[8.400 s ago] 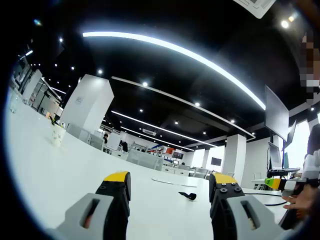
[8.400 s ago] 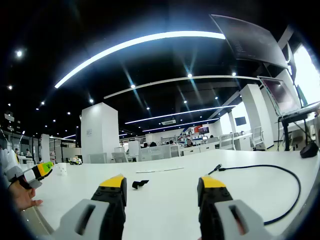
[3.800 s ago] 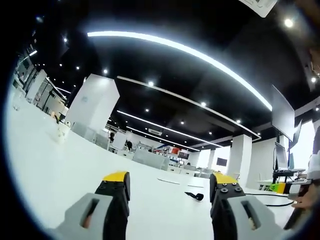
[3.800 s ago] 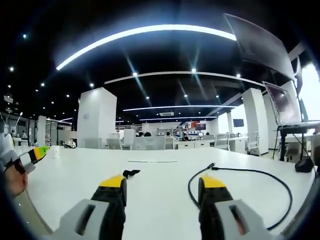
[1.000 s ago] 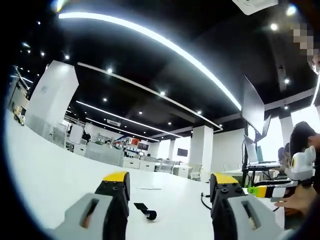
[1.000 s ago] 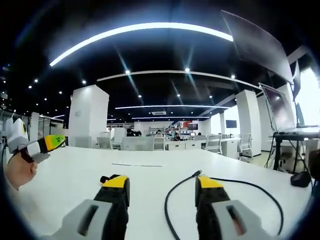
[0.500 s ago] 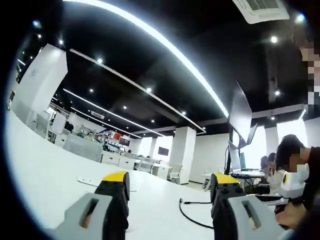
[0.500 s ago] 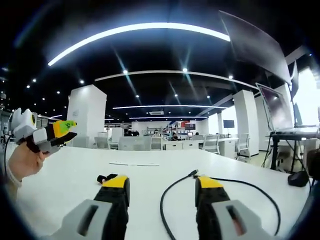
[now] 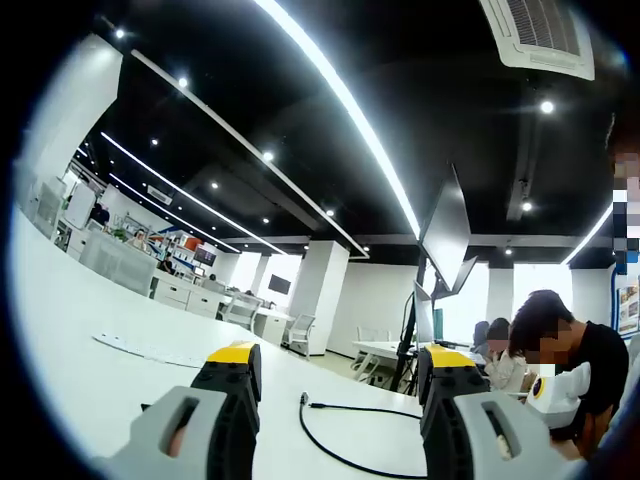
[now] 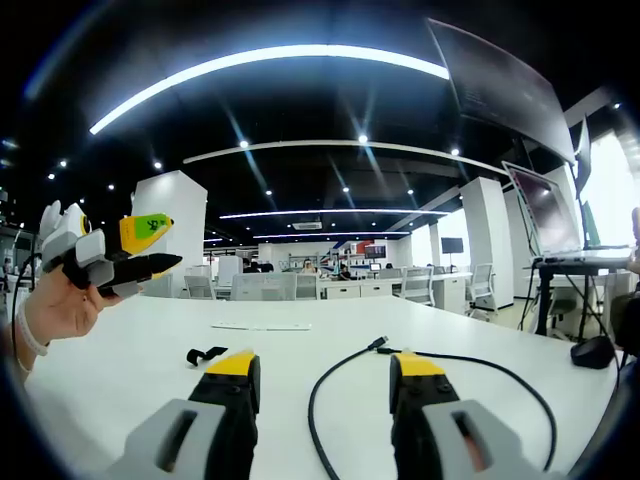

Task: Find the charging cable on the desk, coil it up and secure with Velcro.

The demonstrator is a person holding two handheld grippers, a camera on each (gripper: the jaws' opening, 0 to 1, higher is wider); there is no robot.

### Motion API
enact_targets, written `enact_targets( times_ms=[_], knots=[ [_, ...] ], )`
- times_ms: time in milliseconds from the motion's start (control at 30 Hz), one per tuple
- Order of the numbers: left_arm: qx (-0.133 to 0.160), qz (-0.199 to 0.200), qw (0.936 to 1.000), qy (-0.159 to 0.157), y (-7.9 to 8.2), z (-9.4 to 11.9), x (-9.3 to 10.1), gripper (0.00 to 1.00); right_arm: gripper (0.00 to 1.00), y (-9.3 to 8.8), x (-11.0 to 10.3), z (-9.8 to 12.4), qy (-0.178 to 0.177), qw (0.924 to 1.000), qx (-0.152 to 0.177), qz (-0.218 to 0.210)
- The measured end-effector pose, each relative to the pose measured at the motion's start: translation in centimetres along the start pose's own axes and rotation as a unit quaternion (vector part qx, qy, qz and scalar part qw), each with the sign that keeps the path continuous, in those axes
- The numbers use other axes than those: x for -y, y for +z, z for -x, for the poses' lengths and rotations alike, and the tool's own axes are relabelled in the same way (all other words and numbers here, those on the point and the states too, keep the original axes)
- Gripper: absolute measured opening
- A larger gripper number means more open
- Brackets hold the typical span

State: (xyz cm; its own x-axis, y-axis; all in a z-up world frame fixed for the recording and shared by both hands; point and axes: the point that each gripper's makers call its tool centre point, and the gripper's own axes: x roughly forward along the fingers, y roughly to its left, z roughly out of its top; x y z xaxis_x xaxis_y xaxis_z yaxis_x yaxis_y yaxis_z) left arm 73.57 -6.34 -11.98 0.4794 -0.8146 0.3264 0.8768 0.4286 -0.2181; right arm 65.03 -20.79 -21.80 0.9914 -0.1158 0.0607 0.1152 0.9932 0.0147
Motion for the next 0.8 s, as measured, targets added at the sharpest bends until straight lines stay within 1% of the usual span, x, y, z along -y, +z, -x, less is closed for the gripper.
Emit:
enact_targets(
  times_ms=[133, 167, 233, 267, 467, 633, 800],
  knots=[
    [-0.013, -0.021, 0.9995, -0.018, -0.5, -1.5, 0.6, 0.64, 0.53, 0.0, 0.3, 0.1, -0.002, 1.0000, 0.001, -0.003],
    [-0.016, -0.018, 0.9995, -0.020, -0.7, -1.9, 0.6, 0.64, 0.53, -0.1, 0.4, 0.1, -0.003, 1.0000, 0.001, -0.003],
    [-0.024, 0.009, 0.9993, -0.028, -1.1, -2.6, 0.7, 0.64, 0.52, -0.1, 0.7, 0.1, -0.006, 1.0000, 0.001, -0.005],
    [-0.027, 0.022, 0.9990, -0.027, -1.2, -2.9, 0.6, 0.63, 0.52, -0.2, 0.8, 0.1, -0.007, 1.0000, 0.001, -0.005],
    [-0.029, 0.030, 0.9988, -0.026, -1.7, -4.7, 0.0, 0.62, 0.52, -0.3, 1.0, 0.1, -0.006, 1.0000, 0.001, -0.005],
    [-0.041, 0.030, 0.9983, -0.030, -2.7, -6.6, -0.5, 0.62, 0.52, 0.0, 1.5, 0.2, -0.009, 0.9999, 0.006, -0.008],
    [-0.044, 0.040, 0.9979, -0.027, -3.4, -8.3, -1.2, 0.62, 0.52, -0.2, 1.8, 0.0, -0.011, 0.9999, 0.007, -0.009]
  ],
)
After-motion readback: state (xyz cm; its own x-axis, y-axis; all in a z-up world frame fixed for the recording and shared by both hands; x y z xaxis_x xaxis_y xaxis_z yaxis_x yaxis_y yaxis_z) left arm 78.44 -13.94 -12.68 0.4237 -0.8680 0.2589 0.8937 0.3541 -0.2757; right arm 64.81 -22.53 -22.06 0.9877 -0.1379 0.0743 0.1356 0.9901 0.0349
